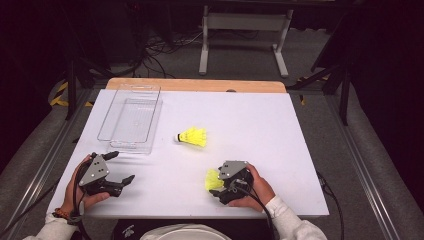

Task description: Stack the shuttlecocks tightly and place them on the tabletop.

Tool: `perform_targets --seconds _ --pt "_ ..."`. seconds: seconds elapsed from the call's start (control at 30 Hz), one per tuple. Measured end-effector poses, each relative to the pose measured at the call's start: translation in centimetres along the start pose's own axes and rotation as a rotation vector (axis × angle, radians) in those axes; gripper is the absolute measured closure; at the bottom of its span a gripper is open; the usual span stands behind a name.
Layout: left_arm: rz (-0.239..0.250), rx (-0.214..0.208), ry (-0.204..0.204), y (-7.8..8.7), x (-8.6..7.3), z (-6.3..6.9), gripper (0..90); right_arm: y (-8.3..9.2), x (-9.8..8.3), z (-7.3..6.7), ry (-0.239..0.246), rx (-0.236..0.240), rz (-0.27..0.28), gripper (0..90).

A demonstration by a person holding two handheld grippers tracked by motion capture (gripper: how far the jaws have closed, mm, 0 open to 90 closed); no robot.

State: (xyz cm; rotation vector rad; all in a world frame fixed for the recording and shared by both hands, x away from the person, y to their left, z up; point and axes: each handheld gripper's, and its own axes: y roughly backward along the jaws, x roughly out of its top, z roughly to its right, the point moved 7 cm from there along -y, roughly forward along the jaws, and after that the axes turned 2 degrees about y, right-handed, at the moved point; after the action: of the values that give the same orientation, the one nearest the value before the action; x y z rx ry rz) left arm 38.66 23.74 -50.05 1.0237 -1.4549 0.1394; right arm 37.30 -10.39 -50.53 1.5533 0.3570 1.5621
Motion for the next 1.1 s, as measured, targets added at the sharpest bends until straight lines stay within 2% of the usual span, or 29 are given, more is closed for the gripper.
perform_targets --seconds 0.07,0.3,0.4,0.47,0.5,0.57,0.87,1.0,1.03,1.1 --pt "0.0 0.0 0.0 0.0 0.0 0.0 7.8 -0.6 0.2 0.1 0.006 0.004 -0.02 21.0" --pt "-0.002 -0.005 -0.003 -0.1 0.0 0.1 7.8 -1.6 0.9 0.0 0.027 0.023 -0.038 19.6" --pt "0.0 -0.006 -0.001 -0.1 0.0 0.1 7.8 -1.8 1.1 0.1 0.029 0.025 -0.038 23.5" --pt "-0.001 -0.005 -0.002 -0.1 0.0 0.1 7.8 -1.8 1.4 0.0 0.031 0.038 -0.032 32.5" --pt "0.0 -0.006 0.0 -0.1 0.0 0.1 7.8 -1.7 1.4 0.0 0.038 0.038 -0.036 33.5" --pt "-0.002 -0.006 -0.002 -0.1 0.0 0.1 7.8 -1.6 1.6 0.0 0.046 0.029 -0.026 35.3" --pt "-0.006 -0.005 -0.006 -0.1 0.0 0.1 7.9 -0.6 3.2 1.0 0.006 -0.001 0.067 35.5" --pt "-0.008 -0.004 -0.007 -0.1 0.0 0.1 7.9 -0.2 4.5 2.6 -0.024 -0.025 0.129 36.8" --pt "-0.008 -0.004 -0.007 -0.1 0.0 0.1 7.9 -0.2 4.5 2.6 -0.024 -0.025 0.129 36.8" --pt "-0.009 -0.005 -0.007 -0.1 -0.1 0.1 7.9 -0.4 5.0 3.7 -0.034 -0.048 0.142 38.7"
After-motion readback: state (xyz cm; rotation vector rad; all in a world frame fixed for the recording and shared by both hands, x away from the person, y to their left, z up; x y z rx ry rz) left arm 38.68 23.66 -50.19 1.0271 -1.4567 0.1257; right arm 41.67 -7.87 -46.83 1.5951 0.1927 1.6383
